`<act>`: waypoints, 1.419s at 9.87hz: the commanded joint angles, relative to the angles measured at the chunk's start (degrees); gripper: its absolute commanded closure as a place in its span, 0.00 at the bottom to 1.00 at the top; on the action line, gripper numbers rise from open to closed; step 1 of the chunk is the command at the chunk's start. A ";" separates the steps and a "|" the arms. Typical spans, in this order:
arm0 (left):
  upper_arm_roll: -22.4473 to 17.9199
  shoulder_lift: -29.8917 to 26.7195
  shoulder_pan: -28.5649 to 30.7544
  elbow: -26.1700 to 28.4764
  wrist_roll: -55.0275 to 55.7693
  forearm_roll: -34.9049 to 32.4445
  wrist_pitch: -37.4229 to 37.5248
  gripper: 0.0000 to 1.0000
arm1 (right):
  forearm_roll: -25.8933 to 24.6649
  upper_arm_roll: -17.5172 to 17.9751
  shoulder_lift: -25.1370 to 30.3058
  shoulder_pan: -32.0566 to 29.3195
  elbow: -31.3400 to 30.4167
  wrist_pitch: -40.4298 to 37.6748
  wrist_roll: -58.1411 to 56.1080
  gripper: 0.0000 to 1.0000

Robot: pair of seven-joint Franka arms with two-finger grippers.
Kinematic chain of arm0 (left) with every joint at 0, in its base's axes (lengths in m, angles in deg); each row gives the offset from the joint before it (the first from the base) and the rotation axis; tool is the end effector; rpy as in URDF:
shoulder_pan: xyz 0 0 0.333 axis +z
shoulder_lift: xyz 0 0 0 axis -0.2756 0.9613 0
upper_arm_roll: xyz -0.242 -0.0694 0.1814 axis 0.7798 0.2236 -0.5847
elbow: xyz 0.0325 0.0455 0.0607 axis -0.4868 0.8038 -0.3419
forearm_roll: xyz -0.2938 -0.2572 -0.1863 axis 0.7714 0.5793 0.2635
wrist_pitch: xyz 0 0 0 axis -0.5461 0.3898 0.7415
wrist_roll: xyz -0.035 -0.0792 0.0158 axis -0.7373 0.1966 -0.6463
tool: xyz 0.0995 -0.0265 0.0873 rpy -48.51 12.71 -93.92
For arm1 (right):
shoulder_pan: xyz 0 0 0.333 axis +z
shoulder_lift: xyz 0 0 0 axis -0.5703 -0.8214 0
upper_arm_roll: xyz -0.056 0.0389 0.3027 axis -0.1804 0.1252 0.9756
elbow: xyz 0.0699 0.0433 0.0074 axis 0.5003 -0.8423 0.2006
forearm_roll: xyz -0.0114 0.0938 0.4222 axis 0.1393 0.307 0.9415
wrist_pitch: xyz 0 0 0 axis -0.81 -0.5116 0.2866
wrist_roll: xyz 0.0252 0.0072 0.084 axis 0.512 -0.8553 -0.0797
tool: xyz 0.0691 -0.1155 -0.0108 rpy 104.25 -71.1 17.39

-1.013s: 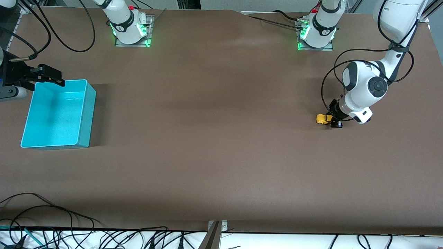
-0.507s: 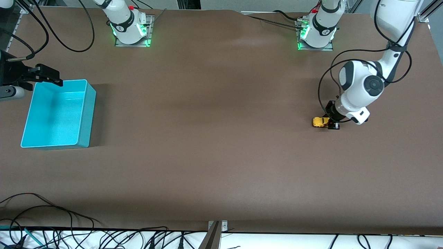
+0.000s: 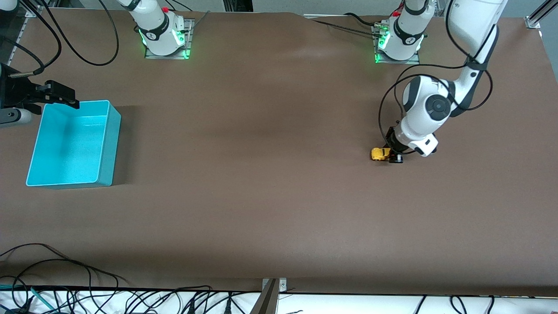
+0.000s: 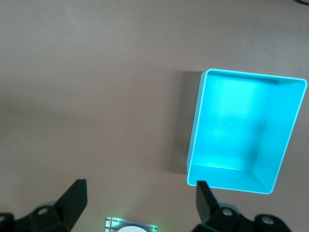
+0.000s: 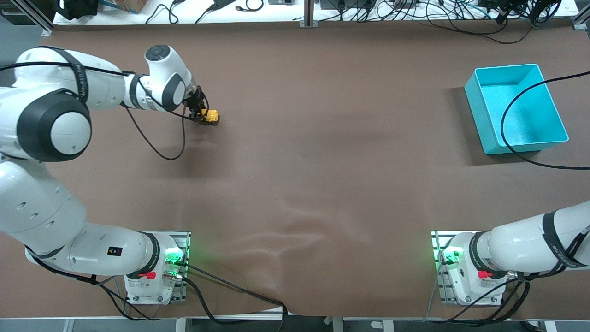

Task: Wind up and store yellow beetle car
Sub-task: 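Pull the car back and forth along the table with the left gripper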

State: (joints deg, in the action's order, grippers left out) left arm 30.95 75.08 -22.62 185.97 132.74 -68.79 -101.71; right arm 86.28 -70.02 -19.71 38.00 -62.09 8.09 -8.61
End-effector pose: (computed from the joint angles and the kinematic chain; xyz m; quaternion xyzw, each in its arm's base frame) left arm 0.5359 -0.1239 0.1246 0.6940 0.7194 -0.0184 0.0224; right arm 0.6140 -0.0034 0.5650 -0.9943 -0.0829 0.0667 0.0113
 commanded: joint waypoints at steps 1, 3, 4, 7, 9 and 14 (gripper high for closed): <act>-0.40 5.06 -0.76 -5.24 2.33 -0.72 0.79 1.00 | 0.80 -0.13 0.43 -0.24 -0.48 -0.29 -1.35 0.00; -0.57 5.51 -0.24 -5.34 2.25 -1.06 0.79 1.00 | 0.88 -0.04 0.43 -0.24 -0.48 -0.20 -1.27 0.00; -0.84 5.68 0.46 -5.34 1.73 -1.42 0.79 1.00 | 0.80 -0.04 0.43 -0.24 -0.48 -0.20 -1.27 0.00; -1.10 7.88 2.75 -5.26 -2.04 -2.20 0.70 1.00 | 0.88 -0.13 0.43 -0.24 -0.48 -0.20 -1.27 0.00; -1.02 8.15 5.38 -5.26 -2.49 -6.23 0.70 1.00 | 0.88 -0.13 0.43 -0.24 -0.48 -0.29 -1.35 0.00; -1.02 8.76 11.18 -5.08 -9.43 -8.80 0.70 1.00 | 0.88 -0.04 0.43 -0.24 -0.74 -0.11 -1.27 0.00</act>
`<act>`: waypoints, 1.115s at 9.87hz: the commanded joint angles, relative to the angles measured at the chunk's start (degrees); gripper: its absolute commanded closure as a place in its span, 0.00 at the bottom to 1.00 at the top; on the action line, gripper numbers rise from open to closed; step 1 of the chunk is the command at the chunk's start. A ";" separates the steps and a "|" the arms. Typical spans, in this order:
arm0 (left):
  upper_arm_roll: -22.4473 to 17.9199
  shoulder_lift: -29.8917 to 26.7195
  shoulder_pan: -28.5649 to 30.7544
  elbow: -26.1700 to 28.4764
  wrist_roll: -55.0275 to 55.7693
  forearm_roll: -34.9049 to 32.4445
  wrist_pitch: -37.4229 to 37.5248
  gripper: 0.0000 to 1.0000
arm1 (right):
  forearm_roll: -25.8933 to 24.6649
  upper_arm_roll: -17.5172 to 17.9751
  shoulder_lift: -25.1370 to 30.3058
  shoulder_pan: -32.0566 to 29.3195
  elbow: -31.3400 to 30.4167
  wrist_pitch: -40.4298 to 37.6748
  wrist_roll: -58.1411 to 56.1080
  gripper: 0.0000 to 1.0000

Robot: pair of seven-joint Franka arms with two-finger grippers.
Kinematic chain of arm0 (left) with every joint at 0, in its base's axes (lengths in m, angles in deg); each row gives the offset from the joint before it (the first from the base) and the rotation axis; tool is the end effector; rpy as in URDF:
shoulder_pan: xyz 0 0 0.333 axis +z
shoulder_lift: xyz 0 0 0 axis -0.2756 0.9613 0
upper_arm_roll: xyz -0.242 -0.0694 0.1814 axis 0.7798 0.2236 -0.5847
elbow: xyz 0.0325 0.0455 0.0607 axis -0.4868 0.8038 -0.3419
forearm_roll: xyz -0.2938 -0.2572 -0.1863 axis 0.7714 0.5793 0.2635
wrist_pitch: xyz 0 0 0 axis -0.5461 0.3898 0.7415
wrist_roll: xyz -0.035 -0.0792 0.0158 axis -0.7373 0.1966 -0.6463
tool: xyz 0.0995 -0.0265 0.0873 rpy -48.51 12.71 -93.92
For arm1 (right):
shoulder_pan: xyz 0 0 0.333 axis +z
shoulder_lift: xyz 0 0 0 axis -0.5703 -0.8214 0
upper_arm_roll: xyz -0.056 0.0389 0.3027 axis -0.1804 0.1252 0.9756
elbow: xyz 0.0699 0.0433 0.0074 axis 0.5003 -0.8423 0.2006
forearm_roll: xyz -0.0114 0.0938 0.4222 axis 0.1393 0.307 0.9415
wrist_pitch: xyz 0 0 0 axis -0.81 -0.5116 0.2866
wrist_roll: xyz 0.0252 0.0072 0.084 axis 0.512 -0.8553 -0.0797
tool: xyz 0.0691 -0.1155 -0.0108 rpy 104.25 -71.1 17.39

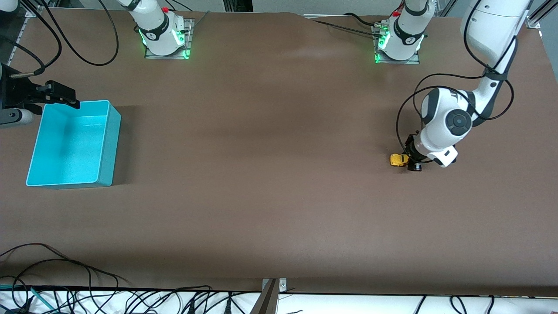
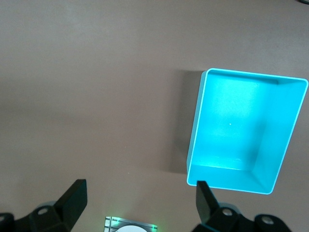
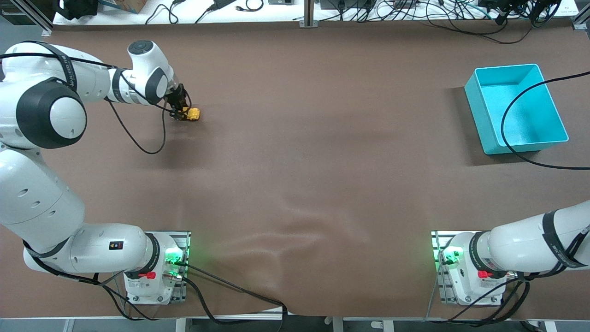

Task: Wind up and store yellow beetle car
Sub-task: 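Pull the car back and forth along the table with the left gripper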

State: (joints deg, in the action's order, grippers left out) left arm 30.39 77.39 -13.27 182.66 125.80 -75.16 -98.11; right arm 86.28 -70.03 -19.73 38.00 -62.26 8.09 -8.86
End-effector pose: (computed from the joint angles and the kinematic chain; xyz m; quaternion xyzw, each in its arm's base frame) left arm 0.5591 -0.0312 0.1176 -0.7104 -0.7037 0.0091 0.0093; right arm 0.6138 -0.0035 0.5633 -0.9940 -0.0850 0.0683 0.0116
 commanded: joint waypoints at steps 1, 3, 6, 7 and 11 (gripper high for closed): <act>-0.54 6.45 2.54 -1.69 -3.89 -2.43 -2.90 1.00 | 0.88 -0.12 0.46 -0.24 -0.57 -0.11 -1.10 0.00; -0.80 6.71 3.94 -1.78 -4.87 -4.00 -2.90 1.00 | 0.88 -0.03 0.46 -0.24 -0.65 -0.20 -1.10 0.00; -0.72 6.89 6.49 -1.78 -4.96 -7.08 -2.90 1.00 | 0.88 -0.03 0.46 -0.24 -0.65 -0.20 -1.01 0.00; -0.72 6.89 6.93 -1.78 -4.96 -7.52 -2.90 1.00 | 0.88 -0.03 0.46 -0.24 -0.65 -0.20 -1.01 0.00; -0.72 6.80 7.38 -1.78 -4.96 -8.58 -2.81 1.00 | 0.88 -0.03 0.46 -0.24 -0.65 0.15 -1.01 0.00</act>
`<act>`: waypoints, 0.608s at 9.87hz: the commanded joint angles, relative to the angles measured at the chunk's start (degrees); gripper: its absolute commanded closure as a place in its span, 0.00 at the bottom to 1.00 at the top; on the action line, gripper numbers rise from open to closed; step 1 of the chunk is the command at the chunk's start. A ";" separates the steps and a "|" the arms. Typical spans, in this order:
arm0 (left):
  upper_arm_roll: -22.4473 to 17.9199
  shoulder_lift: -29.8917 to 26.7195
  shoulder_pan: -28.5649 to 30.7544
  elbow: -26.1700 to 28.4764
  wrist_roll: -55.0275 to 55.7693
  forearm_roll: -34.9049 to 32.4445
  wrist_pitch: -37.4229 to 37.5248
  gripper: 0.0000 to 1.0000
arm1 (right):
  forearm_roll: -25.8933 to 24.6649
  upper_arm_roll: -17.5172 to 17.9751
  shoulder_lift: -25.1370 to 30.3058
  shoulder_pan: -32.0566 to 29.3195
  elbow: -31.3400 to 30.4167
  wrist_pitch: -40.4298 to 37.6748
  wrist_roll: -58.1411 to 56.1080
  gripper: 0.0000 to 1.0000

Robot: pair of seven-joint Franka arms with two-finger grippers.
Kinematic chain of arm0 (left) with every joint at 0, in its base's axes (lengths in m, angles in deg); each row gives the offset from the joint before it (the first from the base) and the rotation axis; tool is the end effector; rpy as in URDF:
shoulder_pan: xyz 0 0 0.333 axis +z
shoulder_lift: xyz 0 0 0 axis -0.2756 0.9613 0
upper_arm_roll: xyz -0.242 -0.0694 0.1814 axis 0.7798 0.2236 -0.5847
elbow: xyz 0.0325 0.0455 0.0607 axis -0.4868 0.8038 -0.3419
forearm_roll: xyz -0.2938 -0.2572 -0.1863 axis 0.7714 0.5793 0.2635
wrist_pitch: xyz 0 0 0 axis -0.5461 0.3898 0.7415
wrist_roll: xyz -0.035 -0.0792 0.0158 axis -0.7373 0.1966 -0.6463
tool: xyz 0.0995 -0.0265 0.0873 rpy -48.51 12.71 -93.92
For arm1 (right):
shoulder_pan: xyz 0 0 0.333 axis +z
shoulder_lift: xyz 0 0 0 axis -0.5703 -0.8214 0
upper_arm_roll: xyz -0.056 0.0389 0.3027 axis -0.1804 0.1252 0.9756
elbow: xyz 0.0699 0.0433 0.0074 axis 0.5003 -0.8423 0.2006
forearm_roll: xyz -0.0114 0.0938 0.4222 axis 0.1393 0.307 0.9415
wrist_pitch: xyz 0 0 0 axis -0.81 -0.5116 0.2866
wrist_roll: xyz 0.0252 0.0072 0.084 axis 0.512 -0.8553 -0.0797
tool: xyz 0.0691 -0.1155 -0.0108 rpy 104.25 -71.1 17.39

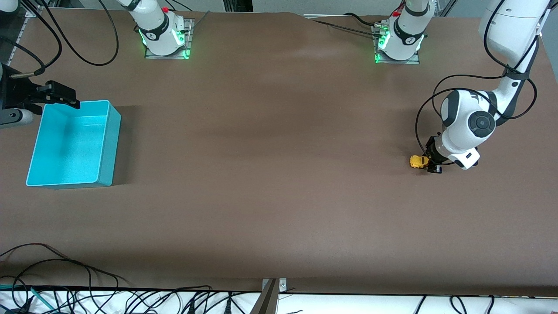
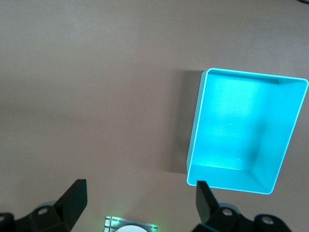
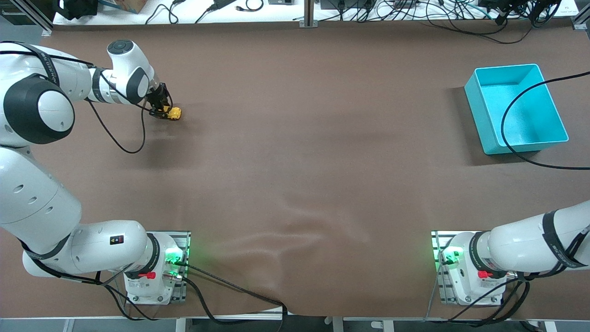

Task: Wind up and store yellow beetle car
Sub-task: 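Pull the car back and forth along the table with the left gripper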

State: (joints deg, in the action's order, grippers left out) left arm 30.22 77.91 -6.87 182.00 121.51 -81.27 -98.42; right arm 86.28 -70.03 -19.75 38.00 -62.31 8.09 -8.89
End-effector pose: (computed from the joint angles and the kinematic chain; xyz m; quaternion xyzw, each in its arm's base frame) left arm 0.5631 0.0325 0.1171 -0.7285 -0.6845 -0.0118 0.0244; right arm 0.6139 -0.0035 0.5626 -0.9939 -0.0852 0.0689 0.0117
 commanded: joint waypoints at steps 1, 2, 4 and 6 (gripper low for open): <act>-0.47 6.20 0.98 -1.11 -0.40 -2.47 -2.50 1.00 | 0.88 -0.03 0.48 -0.24 -0.61 0.15 -0.98 0.00; -0.46 6.02 1.07 -1.20 -0.05 -2.47 -2.50 0.72 | 0.88 -0.03 0.48 -0.24 -0.61 0.23 -0.98 0.00; -0.46 5.23 1.15 -1.29 0.48 -2.29 -2.50 0.46 | 0.88 -0.03 0.48 -0.24 -0.61 0.23 -0.98 0.00; -0.46 4.35 1.15 -1.38 1.27 -2.21 -2.50 0.20 | 0.88 -0.03 0.48 -0.24 -0.61 0.23 -0.98 0.00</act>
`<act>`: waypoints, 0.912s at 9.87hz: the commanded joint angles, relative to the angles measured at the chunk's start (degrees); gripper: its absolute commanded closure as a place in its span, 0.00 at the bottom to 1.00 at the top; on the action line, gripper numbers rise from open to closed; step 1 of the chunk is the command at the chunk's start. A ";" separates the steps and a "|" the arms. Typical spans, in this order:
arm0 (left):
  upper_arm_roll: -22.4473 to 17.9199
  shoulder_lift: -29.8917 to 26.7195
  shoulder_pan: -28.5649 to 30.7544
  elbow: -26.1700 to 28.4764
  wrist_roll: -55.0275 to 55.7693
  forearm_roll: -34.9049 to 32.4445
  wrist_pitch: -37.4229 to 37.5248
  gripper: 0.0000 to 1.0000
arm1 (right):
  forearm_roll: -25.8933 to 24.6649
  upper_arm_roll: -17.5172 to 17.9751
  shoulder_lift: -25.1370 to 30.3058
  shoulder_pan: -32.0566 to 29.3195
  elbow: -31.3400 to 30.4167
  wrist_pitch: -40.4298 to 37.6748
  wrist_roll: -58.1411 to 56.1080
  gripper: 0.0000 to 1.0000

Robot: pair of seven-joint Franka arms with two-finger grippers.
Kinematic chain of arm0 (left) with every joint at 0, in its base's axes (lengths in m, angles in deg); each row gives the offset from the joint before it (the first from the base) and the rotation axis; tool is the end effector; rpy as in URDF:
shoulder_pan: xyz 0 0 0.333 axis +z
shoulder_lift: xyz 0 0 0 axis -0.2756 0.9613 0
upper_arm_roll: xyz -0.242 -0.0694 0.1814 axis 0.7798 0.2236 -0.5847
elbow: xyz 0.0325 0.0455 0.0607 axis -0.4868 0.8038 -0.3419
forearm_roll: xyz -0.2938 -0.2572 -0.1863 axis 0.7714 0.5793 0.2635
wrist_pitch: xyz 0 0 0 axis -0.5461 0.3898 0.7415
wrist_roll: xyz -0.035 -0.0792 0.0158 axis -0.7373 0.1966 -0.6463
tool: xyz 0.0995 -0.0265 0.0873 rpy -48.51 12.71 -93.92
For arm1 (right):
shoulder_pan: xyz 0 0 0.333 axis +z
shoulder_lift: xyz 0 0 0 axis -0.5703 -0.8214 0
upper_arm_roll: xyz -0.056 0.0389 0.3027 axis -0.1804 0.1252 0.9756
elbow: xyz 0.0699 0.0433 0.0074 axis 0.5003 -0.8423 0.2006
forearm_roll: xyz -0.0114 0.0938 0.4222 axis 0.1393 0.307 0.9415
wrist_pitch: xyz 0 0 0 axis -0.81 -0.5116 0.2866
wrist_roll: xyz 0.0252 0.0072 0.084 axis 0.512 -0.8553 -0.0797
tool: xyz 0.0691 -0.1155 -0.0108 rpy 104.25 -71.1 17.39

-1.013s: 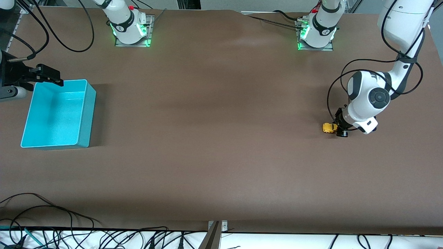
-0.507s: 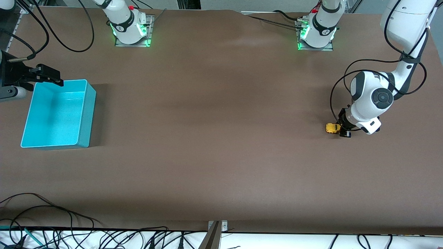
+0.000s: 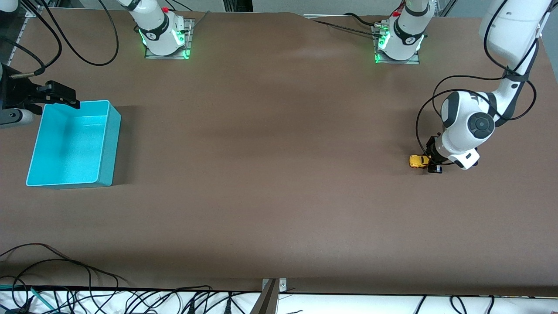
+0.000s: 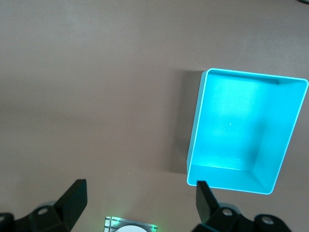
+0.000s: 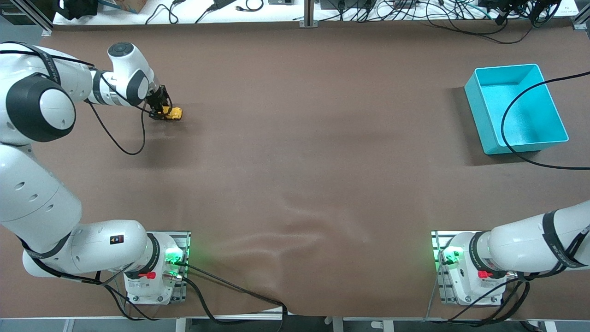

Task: Wind up and store yellow beetle car
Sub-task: 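Open the left gripper to release the car rolling toward the box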

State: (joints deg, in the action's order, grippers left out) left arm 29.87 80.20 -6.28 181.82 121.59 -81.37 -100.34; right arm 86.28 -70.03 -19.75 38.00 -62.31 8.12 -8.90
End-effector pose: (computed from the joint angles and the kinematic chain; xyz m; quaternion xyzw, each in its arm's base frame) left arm 0.5596 0.0402 0.0985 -0.7237 -0.6897 -0.0086 0.0237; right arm 0.6139 -0.0035 0.5627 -0.9939 -0.0853 0.0687 0.0117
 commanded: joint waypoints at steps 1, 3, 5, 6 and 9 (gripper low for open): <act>-0.11 1.79 0.56 -1.20 1.19 -2.11 -0.58 0.14 | 0.88 -0.03 0.39 -0.24 -0.61 0.21 -0.97 0.00; -0.11 1.61 0.48 -1.20 1.54 -2.11 -0.58 0.10 | 0.88 -0.03 0.39 -0.24 -0.61 0.29 -0.97 0.00; -0.02 1.17 0.48 -1.20 1.89 -2.11 -0.58 0.03 | 0.88 -0.03 0.21 -0.24 -0.61 0.30 -0.97 0.00; -0.02 0.48 0.48 -1.29 1.89 -2.11 -0.58 0.01 | 0.88 -0.03 0.13 -0.24 -0.61 0.30 -0.97 0.00; 0.59 -4.17 -0.22 -2.07 1.02 -2.46 0.99 0.00 | 0.88 -0.03 0.12 -0.15 -0.61 0.38 -0.97 0.00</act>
State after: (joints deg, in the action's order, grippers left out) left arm 30.20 79.55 -6.08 179.68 121.99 -81.70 -101.35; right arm 86.29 -70.03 -20.01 38.00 -62.31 8.14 -8.93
